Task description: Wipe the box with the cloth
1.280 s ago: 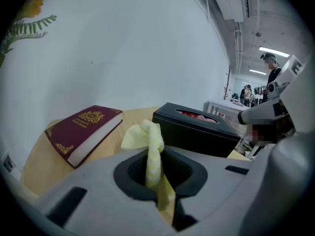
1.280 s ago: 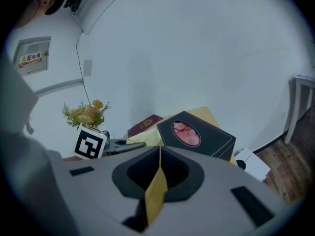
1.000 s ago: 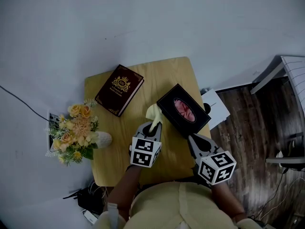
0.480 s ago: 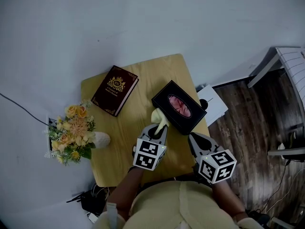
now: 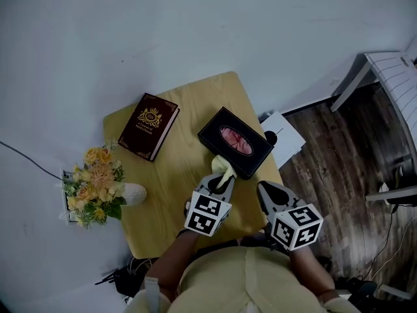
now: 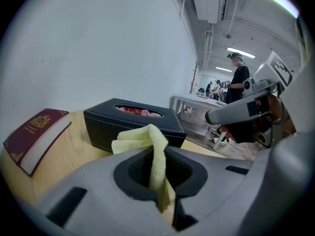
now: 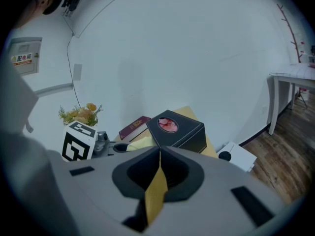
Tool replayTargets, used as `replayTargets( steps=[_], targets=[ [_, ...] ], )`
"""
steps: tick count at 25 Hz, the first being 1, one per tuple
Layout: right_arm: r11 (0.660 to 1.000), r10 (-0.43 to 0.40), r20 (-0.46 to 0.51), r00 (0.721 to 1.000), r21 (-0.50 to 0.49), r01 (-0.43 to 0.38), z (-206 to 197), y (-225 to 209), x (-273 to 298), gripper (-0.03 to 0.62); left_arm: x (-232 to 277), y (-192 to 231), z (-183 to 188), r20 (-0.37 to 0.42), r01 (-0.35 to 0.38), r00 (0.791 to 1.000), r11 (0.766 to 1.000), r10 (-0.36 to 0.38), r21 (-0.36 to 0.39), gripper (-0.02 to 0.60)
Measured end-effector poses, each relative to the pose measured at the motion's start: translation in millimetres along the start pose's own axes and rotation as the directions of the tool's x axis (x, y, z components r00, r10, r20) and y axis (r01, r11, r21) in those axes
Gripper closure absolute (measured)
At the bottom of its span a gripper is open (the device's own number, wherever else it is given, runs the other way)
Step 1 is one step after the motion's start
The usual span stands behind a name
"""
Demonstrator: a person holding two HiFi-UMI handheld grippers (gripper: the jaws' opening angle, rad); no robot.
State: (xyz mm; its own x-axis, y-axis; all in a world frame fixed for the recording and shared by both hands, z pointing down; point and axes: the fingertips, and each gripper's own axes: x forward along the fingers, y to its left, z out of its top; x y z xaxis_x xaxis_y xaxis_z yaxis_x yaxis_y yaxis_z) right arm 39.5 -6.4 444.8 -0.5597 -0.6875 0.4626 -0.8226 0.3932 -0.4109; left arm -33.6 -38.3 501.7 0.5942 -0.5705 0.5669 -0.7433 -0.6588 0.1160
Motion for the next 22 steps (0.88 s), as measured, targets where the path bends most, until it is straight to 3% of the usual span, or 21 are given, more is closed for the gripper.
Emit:
replayTargets(
  steps=[13, 22],
  targets=[
    [0.998, -0.061, 0.033, 0.998, 0.037, 0.060, -6, -10, -20, 0.563, 9, -53, -6, -0.053, 0.165, 0.985, 0.985, -0.163, 0.046, 0.546],
    [0.997, -0.073, 0.037, 0.997, 0.042, 0.072, -7, -12, -23, 0.563, -5, -71, 6, -0.025, 0.235, 0.972, 0.972, -0.234, 0.033, 0.546]
  ],
)
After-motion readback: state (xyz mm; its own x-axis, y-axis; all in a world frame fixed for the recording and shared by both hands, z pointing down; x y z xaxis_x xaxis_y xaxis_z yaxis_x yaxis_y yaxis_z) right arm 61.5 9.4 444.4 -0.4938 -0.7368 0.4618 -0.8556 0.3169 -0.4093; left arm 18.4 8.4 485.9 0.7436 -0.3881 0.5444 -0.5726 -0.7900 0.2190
